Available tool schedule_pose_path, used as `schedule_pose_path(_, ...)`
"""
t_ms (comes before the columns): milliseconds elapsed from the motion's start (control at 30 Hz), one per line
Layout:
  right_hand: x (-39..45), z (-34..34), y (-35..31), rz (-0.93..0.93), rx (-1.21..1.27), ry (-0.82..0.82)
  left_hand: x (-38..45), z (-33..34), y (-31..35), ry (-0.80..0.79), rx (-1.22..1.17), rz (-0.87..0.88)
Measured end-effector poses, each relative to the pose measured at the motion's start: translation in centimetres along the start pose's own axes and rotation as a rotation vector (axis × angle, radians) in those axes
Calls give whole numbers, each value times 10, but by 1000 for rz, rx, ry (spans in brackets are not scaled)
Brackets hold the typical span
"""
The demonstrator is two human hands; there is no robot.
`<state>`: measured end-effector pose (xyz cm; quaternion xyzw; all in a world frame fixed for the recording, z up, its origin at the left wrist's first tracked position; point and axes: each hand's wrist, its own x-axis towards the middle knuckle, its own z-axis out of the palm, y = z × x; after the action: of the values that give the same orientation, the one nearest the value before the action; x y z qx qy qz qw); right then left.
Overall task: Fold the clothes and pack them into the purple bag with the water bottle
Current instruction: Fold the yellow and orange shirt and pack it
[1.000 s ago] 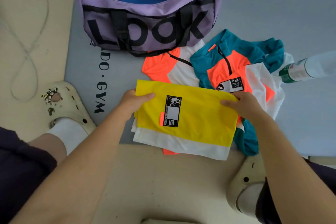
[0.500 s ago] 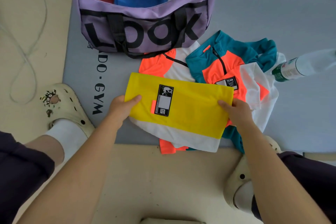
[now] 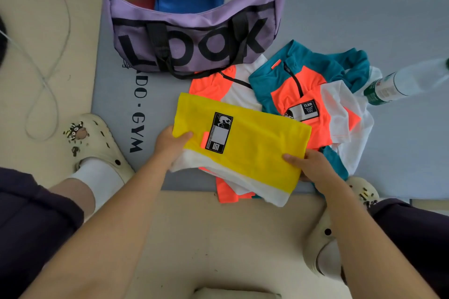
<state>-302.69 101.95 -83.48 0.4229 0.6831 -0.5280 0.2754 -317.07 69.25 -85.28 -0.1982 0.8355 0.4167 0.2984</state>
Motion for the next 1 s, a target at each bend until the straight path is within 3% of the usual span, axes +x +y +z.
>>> schedule_pose_path(67, -5, -2, -5, 193, -121, -229, 12, -12, 18, 91, 20, 67)
schedule_pose_path(133, -6, -7, -20, 251, -383, -273, 22, -20, 31, 182, -57, 72)
schedule_pose_path(200, -2, -9, -39, 111, -602, -39, 24, -24, 31, 216, -72, 32)
schedule_pose_path(267, 2, -1, -60, -145, -632, 258, 18, -21, 19, 164, -6, -26)
schedule_pose_path(333, 6, 18, -80, -369, -533, 333, 12, -18, 2, 103, 5, -66)
schedule_pose_path(500, 30, 71, -110, -497, -487, 92, 17, -23, -15, 138, -74, -67)
schedule_pose_path(633, 48, 92, -123, -408, -391, 60, 27, -30, -16, 64, -117, -34)
schedule_pose_path(767, 55, 94, -124, -418, -520, 25, 39, -34, -14, 44, -107, -14)
schedule_pose_path(933, 53, 78, -110, -117, -573, -270, 61, -26, 28, 89, -124, 104)
schedule_pose_path(1000, 50, 72, -106, -133, -515, -195, 64, -14, 47, 73, -155, 142)
